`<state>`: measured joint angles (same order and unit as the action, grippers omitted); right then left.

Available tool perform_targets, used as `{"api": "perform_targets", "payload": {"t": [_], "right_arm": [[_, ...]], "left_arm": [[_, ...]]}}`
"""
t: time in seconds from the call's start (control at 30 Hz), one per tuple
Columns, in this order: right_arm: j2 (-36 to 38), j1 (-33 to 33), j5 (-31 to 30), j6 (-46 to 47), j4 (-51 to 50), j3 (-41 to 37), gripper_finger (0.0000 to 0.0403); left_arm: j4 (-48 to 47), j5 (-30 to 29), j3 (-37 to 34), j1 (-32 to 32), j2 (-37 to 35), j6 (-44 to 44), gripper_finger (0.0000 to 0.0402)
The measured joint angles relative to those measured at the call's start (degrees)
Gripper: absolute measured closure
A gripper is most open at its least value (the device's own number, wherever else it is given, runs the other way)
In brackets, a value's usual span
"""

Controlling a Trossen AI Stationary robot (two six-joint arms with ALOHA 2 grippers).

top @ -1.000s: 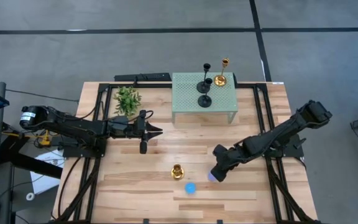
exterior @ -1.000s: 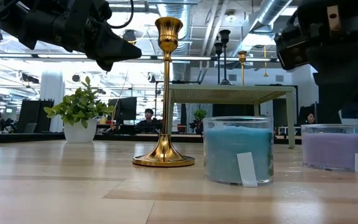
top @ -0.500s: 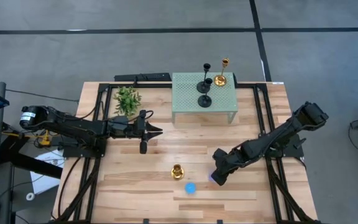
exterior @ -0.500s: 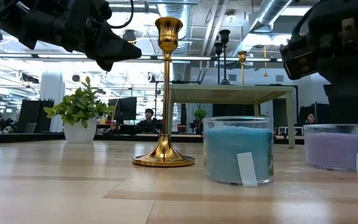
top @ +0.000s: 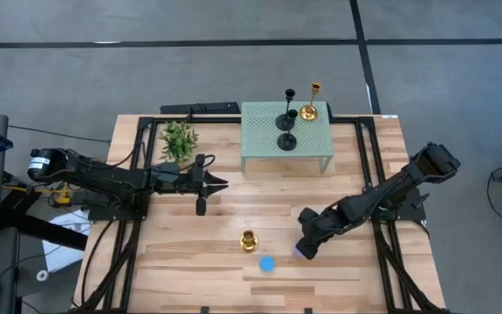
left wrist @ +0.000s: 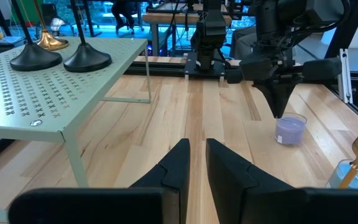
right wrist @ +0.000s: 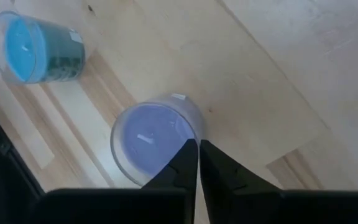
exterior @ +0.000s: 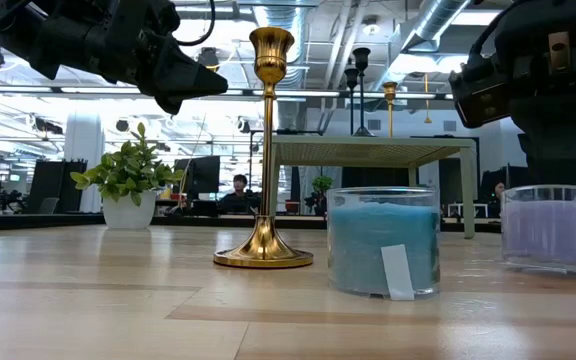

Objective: Pick & Place candle stick holders
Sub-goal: Put the violet candle on the shelf

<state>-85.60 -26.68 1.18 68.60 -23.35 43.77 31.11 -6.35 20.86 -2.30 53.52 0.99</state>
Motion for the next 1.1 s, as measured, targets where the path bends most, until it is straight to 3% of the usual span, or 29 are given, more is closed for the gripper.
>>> {"api": "perform_targets", "payload": {"t": [0.47,0.77,1.1], "right_arm": [[0.7,0.8,-2.9,-2.9,-1.8,0.5,0.0402],[1.3,3.7,-7.1,-11.8,-18.6,11.7,0.0403],[1.3,9.9,-16.0,-23.8,-23.0,19.6,0.0403]], "left_arm": [[0.0,0.0,0.0,0.0,0.0,0.0,0.0349],[0.0,0.0,0.0,0.0,0.0,0.0,0.0349],[0.0,0.0,0.0,0.0,0.0,0.0,0.0349]]}}
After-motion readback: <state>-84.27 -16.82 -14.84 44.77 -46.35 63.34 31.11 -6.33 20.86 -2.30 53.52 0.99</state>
